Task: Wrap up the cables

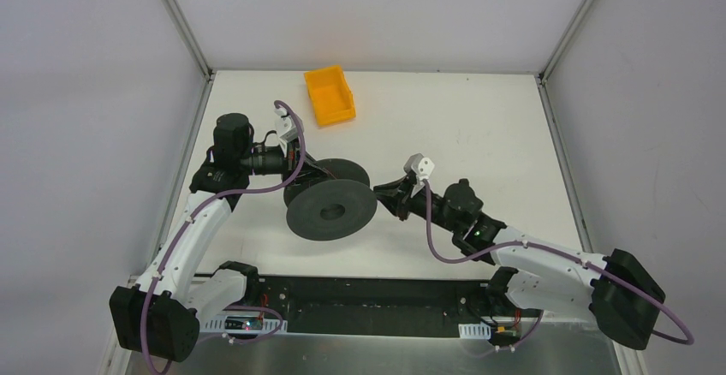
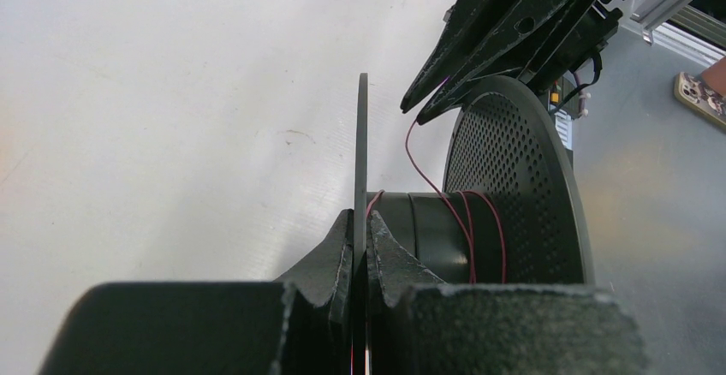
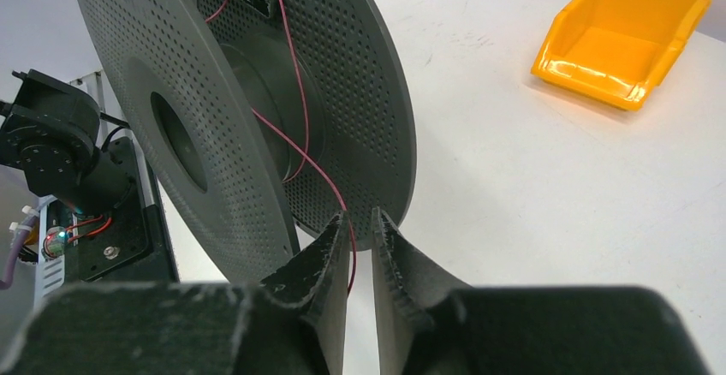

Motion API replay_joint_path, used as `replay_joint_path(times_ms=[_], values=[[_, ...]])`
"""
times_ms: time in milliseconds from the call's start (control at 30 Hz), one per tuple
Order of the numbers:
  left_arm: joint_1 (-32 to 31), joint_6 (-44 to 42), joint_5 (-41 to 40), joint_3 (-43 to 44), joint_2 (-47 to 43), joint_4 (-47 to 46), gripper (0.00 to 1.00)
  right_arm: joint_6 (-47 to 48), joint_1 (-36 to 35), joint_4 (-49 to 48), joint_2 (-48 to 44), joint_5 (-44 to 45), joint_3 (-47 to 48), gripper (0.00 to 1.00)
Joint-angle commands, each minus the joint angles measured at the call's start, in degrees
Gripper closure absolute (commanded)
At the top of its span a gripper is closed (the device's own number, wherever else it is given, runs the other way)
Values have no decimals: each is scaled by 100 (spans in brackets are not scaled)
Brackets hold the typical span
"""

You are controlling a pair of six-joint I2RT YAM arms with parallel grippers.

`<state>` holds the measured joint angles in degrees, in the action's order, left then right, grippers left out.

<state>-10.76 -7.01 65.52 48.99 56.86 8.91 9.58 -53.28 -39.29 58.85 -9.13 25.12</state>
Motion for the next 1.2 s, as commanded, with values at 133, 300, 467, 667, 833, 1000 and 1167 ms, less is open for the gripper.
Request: replay_joint_path(times_ms=[133,300,467,667,833,1000,1167], values=[[63,-20,225,247,-97,-179,100,0,-8,226,-499,329,-179,80],[73,-39,216,256,-62,-179,100,7,6,492,-809,413,-192,80],[74,-48,218,254,-45,-179,100,-69,1,832,-1085,482,-172,79],[74,-49,226,256,-42,-161,100,-291,2,1250,-1445,623,-1,76],[74,-84,275,217,-18,-156,100,-384,2,1451,-1331,836,523,75],[74,-41,95,213,28,-96,100,-516,10,2024,-896,815,1280,76],[75,-34,47,212,-17,-84,100,-825,2,1961,-813,688,1113,76]])
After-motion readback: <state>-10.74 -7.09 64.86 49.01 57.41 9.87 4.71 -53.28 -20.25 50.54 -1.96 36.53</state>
